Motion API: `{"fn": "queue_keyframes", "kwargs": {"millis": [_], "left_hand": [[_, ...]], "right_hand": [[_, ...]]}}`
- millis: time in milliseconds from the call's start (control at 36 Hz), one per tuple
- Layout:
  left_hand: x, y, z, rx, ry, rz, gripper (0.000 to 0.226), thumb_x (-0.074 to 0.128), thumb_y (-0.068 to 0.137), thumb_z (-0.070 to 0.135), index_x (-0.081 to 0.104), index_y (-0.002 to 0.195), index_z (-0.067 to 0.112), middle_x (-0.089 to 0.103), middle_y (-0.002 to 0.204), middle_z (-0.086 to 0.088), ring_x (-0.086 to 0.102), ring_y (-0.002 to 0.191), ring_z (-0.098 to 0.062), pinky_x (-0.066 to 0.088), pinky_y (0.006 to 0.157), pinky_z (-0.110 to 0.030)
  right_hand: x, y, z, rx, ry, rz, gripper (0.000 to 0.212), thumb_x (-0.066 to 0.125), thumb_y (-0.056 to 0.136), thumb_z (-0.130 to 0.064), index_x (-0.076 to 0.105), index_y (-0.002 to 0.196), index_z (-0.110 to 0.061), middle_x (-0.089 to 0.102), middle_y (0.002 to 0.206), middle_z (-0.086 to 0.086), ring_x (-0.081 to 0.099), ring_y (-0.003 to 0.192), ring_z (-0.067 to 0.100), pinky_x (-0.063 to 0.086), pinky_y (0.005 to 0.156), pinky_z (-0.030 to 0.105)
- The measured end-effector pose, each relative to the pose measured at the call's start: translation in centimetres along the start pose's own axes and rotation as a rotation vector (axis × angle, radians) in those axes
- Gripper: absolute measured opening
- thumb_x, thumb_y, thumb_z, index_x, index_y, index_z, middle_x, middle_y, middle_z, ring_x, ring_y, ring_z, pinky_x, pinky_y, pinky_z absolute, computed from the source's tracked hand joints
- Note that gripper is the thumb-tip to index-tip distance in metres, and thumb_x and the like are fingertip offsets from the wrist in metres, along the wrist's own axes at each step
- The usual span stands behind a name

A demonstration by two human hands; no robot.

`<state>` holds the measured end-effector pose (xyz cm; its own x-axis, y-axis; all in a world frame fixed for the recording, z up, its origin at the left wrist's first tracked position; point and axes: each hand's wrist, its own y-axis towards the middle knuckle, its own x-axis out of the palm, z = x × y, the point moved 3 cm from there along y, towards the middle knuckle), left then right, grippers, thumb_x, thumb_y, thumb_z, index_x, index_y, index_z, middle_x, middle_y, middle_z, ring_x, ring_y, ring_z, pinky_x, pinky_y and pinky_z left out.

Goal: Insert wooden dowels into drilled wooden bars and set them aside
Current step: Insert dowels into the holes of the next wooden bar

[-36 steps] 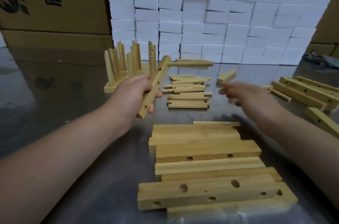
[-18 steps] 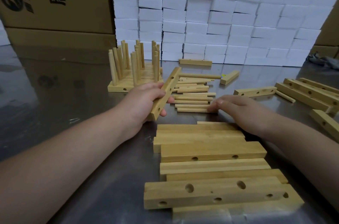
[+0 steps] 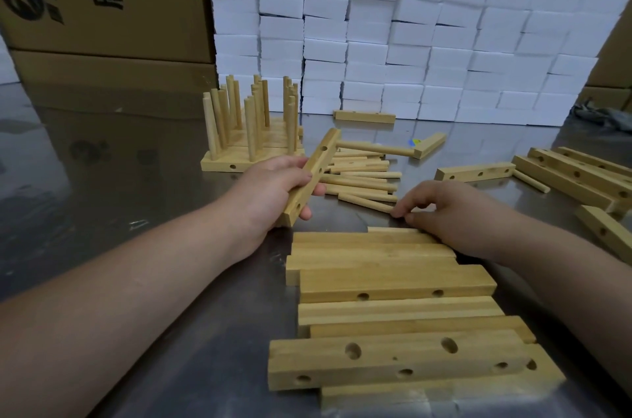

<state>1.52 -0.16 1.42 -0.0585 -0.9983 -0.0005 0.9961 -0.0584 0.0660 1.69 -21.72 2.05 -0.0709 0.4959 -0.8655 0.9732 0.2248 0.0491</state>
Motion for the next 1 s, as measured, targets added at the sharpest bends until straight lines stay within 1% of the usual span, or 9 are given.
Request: {"fn": "queue_keyframes", "kwargs": {"millis": [139, 222, 278, 417, 500, 583, 722, 861, 1000], "left_hand": [[0.0, 0.0, 0.0, 0.000, 0.002, -0.002, 0.021, 0.046, 0.093, 0.010, 0.054, 0.106, 0.024, 0.072, 0.076, 0.000, 0.053, 0.045, -0.011, 0.042, 0.051, -0.025], [0.0, 0.0, 0.0, 0.000, 0.003, -0.001, 0.022, 0.046, 0.093, 0.010, 0.054, 0.108, 0.023, 0.072, 0.076, 0.000, 0.053, 0.045, -0.011, 0.041, 0.052, -0.026], [0.0, 0.0, 0.0, -0.002, -0.002, 0.001, 0.021, 0.046, 0.093, 0.010, 0.055, 0.104, 0.025, 0.072, 0.075, 0.000, 0.053, 0.045, -0.010, 0.040, 0.052, -0.026], [0.0, -0.1, 0.2, -0.009, -0.034, -0.007, 0.021, 0.044, 0.094, 0.010, 0.053, 0.100, 0.028, 0.072, 0.075, 0.000, 0.053, 0.045, -0.010, 0.038, 0.054, -0.027], [0.0, -0.2, 0.3, -0.005, -0.046, -0.011, 0.023, 0.042, 0.095, 0.010, 0.055, 0.098, 0.029, 0.072, 0.076, 0.000, 0.053, 0.045, -0.009, 0.036, 0.055, -0.027], [0.0, -0.2, 0.3, -0.003, -0.045, -0.021, 0.025, 0.041, 0.095, 0.010, 0.057, 0.097, 0.029, 0.072, 0.078, 0.000, 0.053, 0.046, -0.009, 0.036, 0.056, -0.027], [0.2, -0.4, 0.4, 0.009, -0.053, -0.071, 0.026, 0.040, 0.096, 0.010, 0.059, 0.099, 0.028, 0.073, 0.083, -0.001, 0.054, 0.048, -0.009, 0.039, 0.055, -0.027], [0.3, -0.5, 0.5, 0.020, -0.045, -0.093, 0.026, 0.042, 0.096, 0.011, 0.059, 0.097, 0.031, 0.073, 0.087, -0.002, 0.056, 0.051, -0.010, 0.040, 0.058, -0.028], [0.4, -0.7, 0.5, 0.030, -0.028, -0.108, 0.027, 0.044, 0.095, 0.012, 0.059, 0.094, 0.035, 0.073, 0.088, -0.001, 0.056, 0.053, -0.009, 0.042, 0.059, -0.028]], "right_hand": [[-0.1, 0.2, 0.3, -0.012, -0.002, 0.038, 0.022, 0.059, 0.090, -0.017, 0.060, 0.083, -0.038, 0.055, 0.084, -0.017, 0.051, 0.078, 0.001, 0.032, 0.058, 0.012], [0.0, 0.4, 0.7, 0.028, -0.022, 0.027, 0.022, 0.057, 0.091, -0.023, 0.063, 0.109, -0.035, 0.054, 0.083, -0.019, 0.050, 0.077, 0.000, 0.034, 0.063, 0.015], [0.0, 0.6, 0.8, 0.050, -0.040, 0.025, 0.026, 0.056, 0.092, -0.025, 0.063, 0.115, -0.033, 0.050, 0.081, -0.025, 0.047, 0.076, -0.004, 0.034, 0.065, 0.015], [-0.1, 0.4, 0.7, 0.021, -0.039, 0.086, 0.025, 0.047, 0.096, -0.023, 0.062, 0.114, -0.031, 0.050, 0.081, -0.022, 0.047, 0.075, -0.003, 0.033, 0.060, 0.015], [-0.5, 0.1, 0.0, -0.029, 0.014, 0.191, 0.018, 0.043, 0.098, -0.023, 0.054, 0.094, -0.037, 0.051, 0.070, -0.010, 0.044, 0.058, 0.004, 0.031, 0.046, 0.015], [-0.8, -0.1, -0.9, -0.095, 0.063, 0.260, 0.025, 0.043, 0.097, -0.021, 0.050, 0.078, -0.036, 0.049, 0.065, -0.004, 0.041, 0.049, 0.006, 0.035, 0.041, 0.012], [-0.7, -0.3, -1.2, -0.083, 0.087, 0.281, 0.017, 0.042, 0.097, -0.025, 0.048, 0.083, -0.032, 0.053, 0.072, -0.007, 0.044, 0.057, 0.007, 0.035, 0.050, 0.023], [-0.5, -0.6, -1.7, -0.127, 0.059, 0.253, 0.015, 0.042, 0.097, -0.023, 0.048, 0.087, -0.032, 0.057, 0.075, -0.012, 0.046, 0.060, -0.016, 0.035, 0.051, 0.008], [-0.5, -1.0, -2.2, -0.170, 0.047, 0.267, 0.018, 0.040, 0.097, -0.022, 0.052, 0.100, -0.036, 0.055, 0.073, -0.012, 0.046, 0.059, -0.015, 0.034, 0.054, 0.004]]}}
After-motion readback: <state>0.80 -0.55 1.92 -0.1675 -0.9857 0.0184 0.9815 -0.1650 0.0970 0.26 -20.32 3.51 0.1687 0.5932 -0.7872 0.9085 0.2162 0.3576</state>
